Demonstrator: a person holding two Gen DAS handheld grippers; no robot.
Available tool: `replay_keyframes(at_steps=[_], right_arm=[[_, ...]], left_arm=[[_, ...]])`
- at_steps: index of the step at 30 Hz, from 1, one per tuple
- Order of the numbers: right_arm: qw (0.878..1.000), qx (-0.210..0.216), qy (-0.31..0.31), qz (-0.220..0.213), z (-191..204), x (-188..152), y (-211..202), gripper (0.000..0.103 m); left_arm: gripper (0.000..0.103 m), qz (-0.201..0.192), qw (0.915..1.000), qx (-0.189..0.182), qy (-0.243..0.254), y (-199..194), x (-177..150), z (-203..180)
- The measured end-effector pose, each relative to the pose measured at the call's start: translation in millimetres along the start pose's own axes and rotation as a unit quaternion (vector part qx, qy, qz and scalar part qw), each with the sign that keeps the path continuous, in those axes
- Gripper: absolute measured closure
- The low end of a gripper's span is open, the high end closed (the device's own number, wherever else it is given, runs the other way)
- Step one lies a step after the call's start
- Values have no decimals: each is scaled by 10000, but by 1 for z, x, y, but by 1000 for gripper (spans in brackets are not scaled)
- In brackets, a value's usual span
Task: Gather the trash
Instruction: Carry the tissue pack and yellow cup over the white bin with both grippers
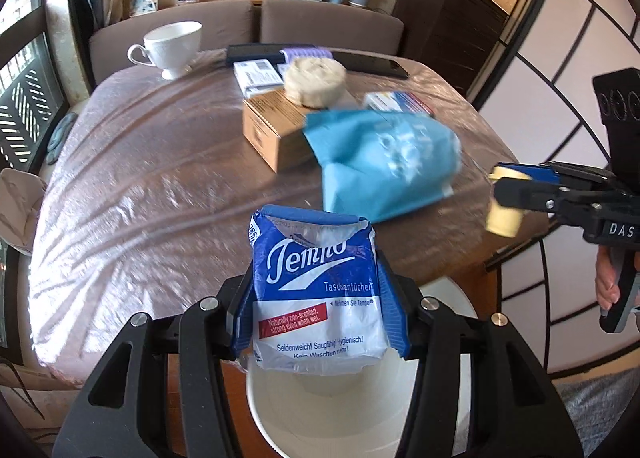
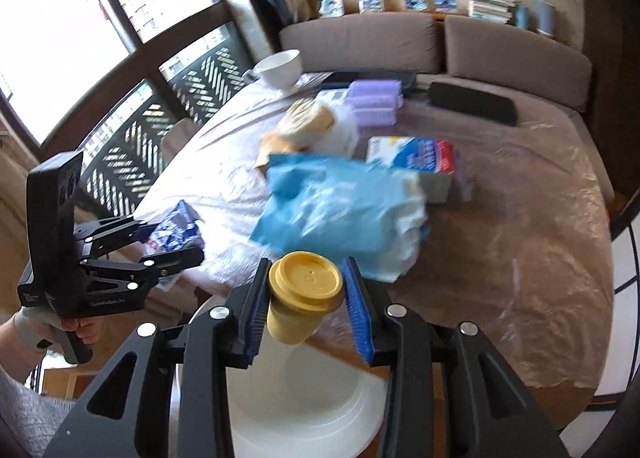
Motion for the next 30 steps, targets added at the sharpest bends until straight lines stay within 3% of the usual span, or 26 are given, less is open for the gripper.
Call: replay_keyframes(at_steps=[11, 30], right_arm=[[9984, 213, -235, 463, 15, -20, 21, 67], [9939, 189, -454, 989, 13, -52, 62, 67]], left_arm=[[50, 293, 9994, -105, 157, 12, -26, -20], [50, 735, 9971, -37, 195, 38, -61, -27]])
Point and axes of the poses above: each gripper's, at about its wrist camera, not at the fingertips, and y roughly the way its jaws point, z to its left, x to its top, the point moved 3 cm from there along y, roughly the way its jaws point, and after that the axes turned 14 degrees about z, right-handed, at the moved point
